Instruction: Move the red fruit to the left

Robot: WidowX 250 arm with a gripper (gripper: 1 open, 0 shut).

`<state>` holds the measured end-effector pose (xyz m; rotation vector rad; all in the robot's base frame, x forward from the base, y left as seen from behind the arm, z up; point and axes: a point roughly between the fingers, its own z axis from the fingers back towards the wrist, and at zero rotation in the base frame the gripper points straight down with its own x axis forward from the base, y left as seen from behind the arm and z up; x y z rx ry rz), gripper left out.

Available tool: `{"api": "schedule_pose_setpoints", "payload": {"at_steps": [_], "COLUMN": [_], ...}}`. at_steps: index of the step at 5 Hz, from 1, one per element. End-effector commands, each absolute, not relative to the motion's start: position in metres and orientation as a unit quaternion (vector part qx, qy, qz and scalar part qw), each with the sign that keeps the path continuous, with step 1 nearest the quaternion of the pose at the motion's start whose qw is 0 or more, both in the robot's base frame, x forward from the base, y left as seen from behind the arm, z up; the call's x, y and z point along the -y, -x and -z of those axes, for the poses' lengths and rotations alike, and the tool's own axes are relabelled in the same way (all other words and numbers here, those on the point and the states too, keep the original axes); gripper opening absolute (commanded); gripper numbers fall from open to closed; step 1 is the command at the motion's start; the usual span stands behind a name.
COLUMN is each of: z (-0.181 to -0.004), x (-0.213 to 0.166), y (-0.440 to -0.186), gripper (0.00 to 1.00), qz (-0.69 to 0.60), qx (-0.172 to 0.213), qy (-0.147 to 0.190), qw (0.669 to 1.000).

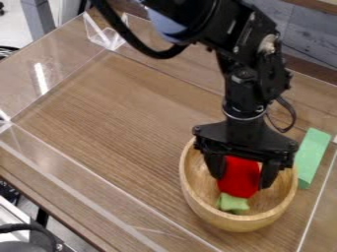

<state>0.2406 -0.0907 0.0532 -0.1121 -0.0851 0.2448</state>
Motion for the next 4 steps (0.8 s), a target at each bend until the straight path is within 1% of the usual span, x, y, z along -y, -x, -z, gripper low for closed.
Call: {"api": "schedule_pose_setpoints", "payload": {"at_steps": [1,4], "z": [-0.0637,-0.063], "x": [0.0936,0.0911], "y": [-0.251,-0.2557], "gripper": [1.0,1.0], "qz": [-0.121,-0.126], "qx": [0.062,0.064], "qy": [0.065,0.066], "qw": [0.989,0.988]}}
